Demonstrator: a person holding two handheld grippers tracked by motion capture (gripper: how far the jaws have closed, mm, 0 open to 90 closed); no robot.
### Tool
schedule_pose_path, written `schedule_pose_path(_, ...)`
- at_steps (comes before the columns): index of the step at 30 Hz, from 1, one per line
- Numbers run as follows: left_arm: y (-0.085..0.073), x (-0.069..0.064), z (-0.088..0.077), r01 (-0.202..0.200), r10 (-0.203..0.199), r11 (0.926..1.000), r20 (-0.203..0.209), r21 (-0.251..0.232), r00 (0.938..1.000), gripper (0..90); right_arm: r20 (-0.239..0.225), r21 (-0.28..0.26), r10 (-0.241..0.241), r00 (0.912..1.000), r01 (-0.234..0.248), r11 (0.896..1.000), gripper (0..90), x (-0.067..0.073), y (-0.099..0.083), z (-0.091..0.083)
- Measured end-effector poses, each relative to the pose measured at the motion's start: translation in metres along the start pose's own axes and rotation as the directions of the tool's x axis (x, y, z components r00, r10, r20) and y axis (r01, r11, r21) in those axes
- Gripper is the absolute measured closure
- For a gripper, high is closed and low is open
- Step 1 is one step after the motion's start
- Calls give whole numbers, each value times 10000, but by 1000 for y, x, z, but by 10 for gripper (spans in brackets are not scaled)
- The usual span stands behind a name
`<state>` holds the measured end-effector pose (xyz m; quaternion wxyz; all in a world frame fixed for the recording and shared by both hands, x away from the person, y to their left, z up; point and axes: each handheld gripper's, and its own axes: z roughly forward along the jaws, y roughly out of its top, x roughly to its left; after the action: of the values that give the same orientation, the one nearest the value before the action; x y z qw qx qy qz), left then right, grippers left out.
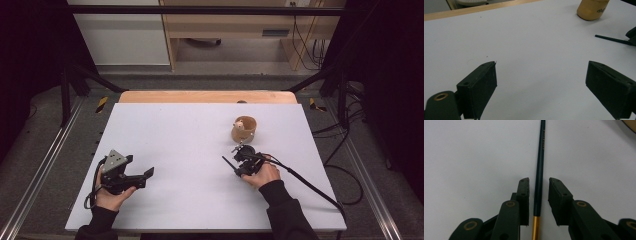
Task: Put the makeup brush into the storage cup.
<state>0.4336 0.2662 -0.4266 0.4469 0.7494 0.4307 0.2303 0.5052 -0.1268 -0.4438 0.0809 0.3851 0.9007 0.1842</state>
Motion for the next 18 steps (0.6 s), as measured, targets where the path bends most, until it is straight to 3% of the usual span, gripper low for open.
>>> schedule_pose_path(18, 0, 0, 1, -22, 22, 10000, -10, 28, 10000, 95, -49, 243, -58, 10000, 59, 9997, 799, 2, 0, 8)
